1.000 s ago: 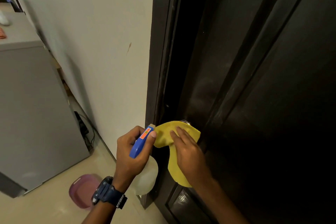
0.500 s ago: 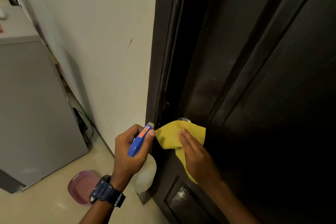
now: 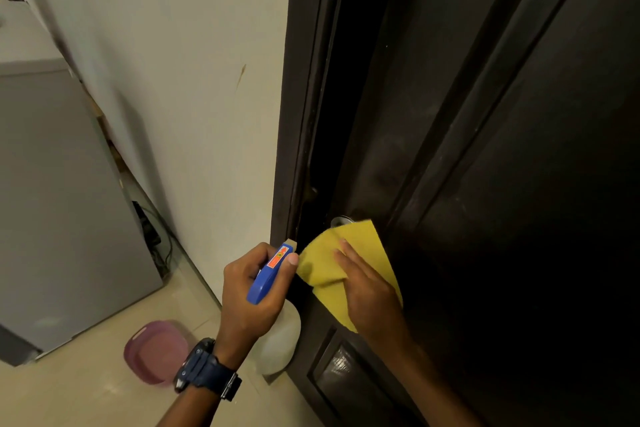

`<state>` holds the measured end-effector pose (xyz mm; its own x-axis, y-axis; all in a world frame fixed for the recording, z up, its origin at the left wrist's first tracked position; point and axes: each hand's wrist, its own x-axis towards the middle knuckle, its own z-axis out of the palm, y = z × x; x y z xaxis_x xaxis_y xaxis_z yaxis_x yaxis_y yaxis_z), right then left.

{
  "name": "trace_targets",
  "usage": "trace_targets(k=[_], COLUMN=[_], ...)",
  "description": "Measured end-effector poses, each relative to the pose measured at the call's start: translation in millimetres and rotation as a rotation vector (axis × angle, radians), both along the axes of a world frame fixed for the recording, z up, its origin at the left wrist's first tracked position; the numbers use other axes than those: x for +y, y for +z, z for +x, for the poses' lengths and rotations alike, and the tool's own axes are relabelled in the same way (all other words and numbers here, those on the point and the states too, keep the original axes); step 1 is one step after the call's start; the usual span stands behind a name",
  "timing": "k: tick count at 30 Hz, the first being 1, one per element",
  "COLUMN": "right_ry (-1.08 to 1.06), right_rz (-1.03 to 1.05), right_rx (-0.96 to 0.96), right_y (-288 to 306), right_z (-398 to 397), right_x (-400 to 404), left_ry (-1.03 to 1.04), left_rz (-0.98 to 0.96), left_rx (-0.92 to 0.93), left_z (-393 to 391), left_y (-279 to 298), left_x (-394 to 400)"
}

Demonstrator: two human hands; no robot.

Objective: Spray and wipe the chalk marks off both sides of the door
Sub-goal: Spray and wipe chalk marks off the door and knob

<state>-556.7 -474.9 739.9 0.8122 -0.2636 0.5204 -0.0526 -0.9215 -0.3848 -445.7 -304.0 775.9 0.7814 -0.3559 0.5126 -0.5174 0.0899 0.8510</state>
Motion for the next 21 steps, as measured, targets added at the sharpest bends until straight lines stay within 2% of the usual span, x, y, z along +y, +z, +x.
trace_targets(k=[2,4,5,7,8,10,12,16,18,21], right_ry=[-0.145,-0.419,-0.482,-0.487,-0.445,-0.385,-0.352,-0.459,-0.507,-0.518], right_rz=[0.516,1.121,1.452,2.062,2.228,2.331,2.310,2.244,2.206,1.986], right_rx=[0.048,-0.085,-0.152,-0.391,-0.457,-0.554,-0.614,-0.614,-0.601,-0.607], right_y=[-7.4,-6.5,-6.4,2.5,8.5,16.0,15.2,16.8,19.4,38.6], right_z=[-34.4,-52.5,-56.4,-51.5,-47.2,-40.7,-37.9,-36.5,-33.9,-23.6], right_x=[15.9,37.6,45.8,58.9,63.3,70.0,69.7,76.5,84.6,93.6], left_ry=[-0.011,-0.036,-0.063,-0.128,-0.158,-0.223,-0.278,-0.318,-0.324,-0.313], left_rz=[-0.006,0.002,0.007,0.024,0.047,0.112,0.144,0.126,0.134,0.110], left_rx=[0.003,0.009,0.012,0.006,-0.002,-0.010,-0.013,-0.010,-0.007,-0.007], left_z=[0.8,3.5,5.2,9.9,12.4,16.0,18.2,23.5,24.9,28.8], left_y=[0.7,0.7,0.1,-0.8,-0.9,-1.9,-3.5,-7.3,-9.7,-10.3], left_x=[-0.3,0.7,1.7,3.5,4.0,3.6,2.2,-0.3,-1.0,3.2])
